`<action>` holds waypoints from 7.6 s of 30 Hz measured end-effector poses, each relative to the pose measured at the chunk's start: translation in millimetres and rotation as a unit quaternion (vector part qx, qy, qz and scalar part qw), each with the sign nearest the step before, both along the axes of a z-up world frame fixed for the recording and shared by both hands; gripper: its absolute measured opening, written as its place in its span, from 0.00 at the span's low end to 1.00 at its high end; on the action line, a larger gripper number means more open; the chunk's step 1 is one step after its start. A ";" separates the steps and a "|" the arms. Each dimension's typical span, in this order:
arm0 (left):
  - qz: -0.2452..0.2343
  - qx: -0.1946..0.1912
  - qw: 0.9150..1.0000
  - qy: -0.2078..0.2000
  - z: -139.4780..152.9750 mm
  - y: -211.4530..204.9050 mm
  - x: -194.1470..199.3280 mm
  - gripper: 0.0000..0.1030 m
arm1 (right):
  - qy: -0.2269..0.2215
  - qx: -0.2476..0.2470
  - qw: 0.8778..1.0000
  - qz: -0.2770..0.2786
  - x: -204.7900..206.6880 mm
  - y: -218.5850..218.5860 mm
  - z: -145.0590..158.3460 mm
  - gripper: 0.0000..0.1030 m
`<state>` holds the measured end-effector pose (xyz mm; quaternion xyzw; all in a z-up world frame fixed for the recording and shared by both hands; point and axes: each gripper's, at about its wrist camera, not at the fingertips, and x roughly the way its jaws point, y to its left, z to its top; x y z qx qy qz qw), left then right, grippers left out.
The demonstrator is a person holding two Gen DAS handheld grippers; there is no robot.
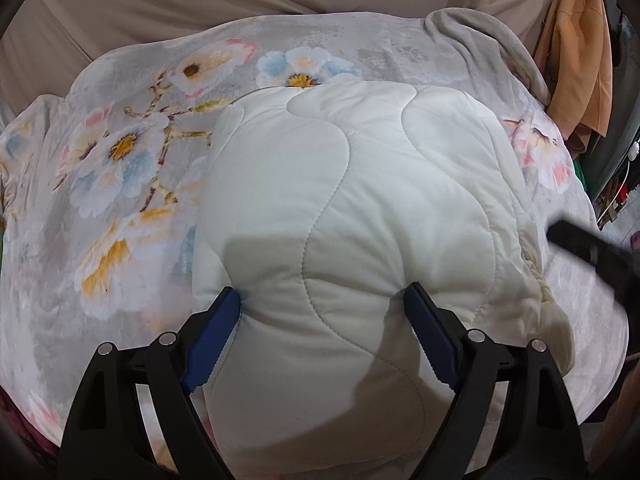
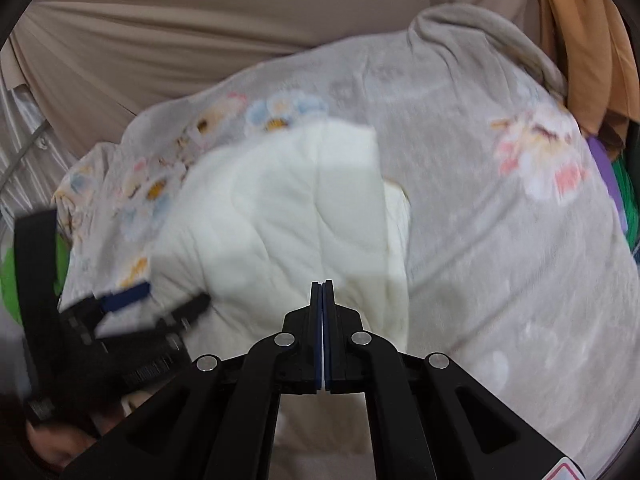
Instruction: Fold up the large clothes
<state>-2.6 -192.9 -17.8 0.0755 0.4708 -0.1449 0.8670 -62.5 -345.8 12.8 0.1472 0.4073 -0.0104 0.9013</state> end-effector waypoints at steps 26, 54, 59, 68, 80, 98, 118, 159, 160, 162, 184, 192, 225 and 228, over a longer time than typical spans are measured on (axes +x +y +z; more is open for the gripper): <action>-0.015 -0.008 0.999 0.029 -5.6 8.2 -0.4 0.84 | 0.102 0.082 0.990 -0.060 -44.4 -30.3 -85.3 0.01; 0.012 -0.010 0.999 0.040 -5.6 15.9 -1.0 0.91 | 0.079 0.232 0.966 -0.078 10.6 -74.7 -103.1 0.41; 0.072 -0.135 0.984 0.089 -1.5 68.4 8.8 0.90 | 0.104 0.255 0.959 -0.072 14.1 -63.1 -116.7 0.50; 0.104 -0.199 0.962 0.153 -33.7 92.3 33.2 0.96 | 0.119 0.267 0.954 -0.065 19.3 -46.5 -129.3 0.58; 0.079 -0.104 0.986 0.102 -27.0 55.8 29.9 0.96 | 0.104 0.192 0.976 -0.021 38.0 -27.8 -114.9 0.29; 0.044 -0.073 0.995 0.050 -17.3 62.3 23.2 0.96 | 0.094 0.204 0.974 -0.028 24.3 -33.5 -118.4 0.31; -0.018 -0.112 0.992 0.050 12.2 52.4 16.1 0.76 | 0.033 0.247 0.968 -0.037 -10.0 -39.5 -79.7 0.19; -0.009 -0.056 0.992 -0.110 136.4 251.7 92.0 0.74 | -0.074 0.156 0.984 0.045 112.0 183.5 39.9 0.19; -0.013 -0.055 0.993 -0.102 123.6 251.6 99.8 0.76 | -0.055 0.154 0.986 0.038 119.8 181.8 25.6 0.22; -0.014 -0.063 0.996 -0.056 74.4 252.7 124.8 0.79 | -0.014 0.139 0.990 0.016 134.1 174.3 -15.3 0.29; -0.005 0.025 0.999 -0.035 6.4 246.2 84.5 0.74 | 0.052 -0.050 0.996 0.048 77.3 246.8 -50.9 0.00; 0.011 0.046 0.999 -0.027 -26.0 229.2 96.3 0.83 | 0.081 -0.058 0.995 0.030 114.4 226.6 -95.4 0.00; 0.063 0.051 0.996 -0.032 -5.5 249.6 67.4 0.81 | 0.042 -0.036 0.998 -0.004 62.8 233.7 -44.3 0.00; 0.072 0.046 0.996 -0.030 -7.2 247.3 61.0 0.81 | 0.083 -0.070 0.994 0.013 69.2 238.5 -73.5 0.00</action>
